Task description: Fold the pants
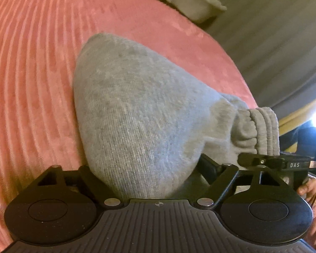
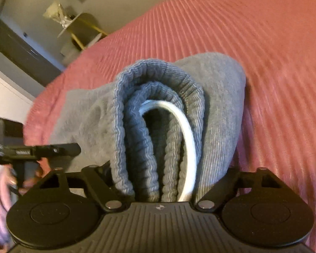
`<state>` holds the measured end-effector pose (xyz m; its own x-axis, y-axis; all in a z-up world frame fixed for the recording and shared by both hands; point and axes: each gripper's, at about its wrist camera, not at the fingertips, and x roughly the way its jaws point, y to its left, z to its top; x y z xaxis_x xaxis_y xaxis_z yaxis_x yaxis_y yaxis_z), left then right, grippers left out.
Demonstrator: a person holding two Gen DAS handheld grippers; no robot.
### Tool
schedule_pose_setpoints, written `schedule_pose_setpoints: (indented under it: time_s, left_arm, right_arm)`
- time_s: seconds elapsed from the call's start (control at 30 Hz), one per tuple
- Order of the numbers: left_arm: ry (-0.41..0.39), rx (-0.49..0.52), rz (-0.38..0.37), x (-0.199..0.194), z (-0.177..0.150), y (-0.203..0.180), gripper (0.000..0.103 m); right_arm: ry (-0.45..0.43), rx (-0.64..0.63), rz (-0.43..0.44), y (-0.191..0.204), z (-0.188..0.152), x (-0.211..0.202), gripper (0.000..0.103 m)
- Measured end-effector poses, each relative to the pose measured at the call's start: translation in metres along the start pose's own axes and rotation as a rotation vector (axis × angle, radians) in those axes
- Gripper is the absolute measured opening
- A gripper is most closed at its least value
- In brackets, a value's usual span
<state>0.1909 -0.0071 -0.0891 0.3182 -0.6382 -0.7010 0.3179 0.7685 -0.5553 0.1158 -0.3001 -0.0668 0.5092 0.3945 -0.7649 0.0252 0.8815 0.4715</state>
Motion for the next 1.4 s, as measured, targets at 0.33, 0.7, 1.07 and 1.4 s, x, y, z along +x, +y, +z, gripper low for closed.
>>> schedule_pose_setpoints:
  time_s: [0.33, 0.7, 1.07, 1.4]
  left_arm:
    - [-0.080, -0.003, -0.035, -0.024, -0.001, -0.007, 0.042]
    - [-0.260, -0.003, -0.034, -0.066, 0.037, -0.024, 0.040]
    - [-0.268, -0.023, 0.242, -0.042, 0.109, 0.002, 0.056]
    - [-0.367, -0.086, 0.486, -0.090, 0.047, 0.010, 0.095]
  right_arm:
    - [-0.087, 0.020, -0.136, 0.054, -0.005, -0.001, 0.070]
    - [-0.235, -0.010, -0.029, 0.094, 0.036, -0.018, 0.068]
    - [-0.266, -0.074, -0.091, 0.101, 0.127, 0.052, 0.071]
    - [-0.411, -0.109, -0.344, 0.098, 0.095, 0.015, 0.098]
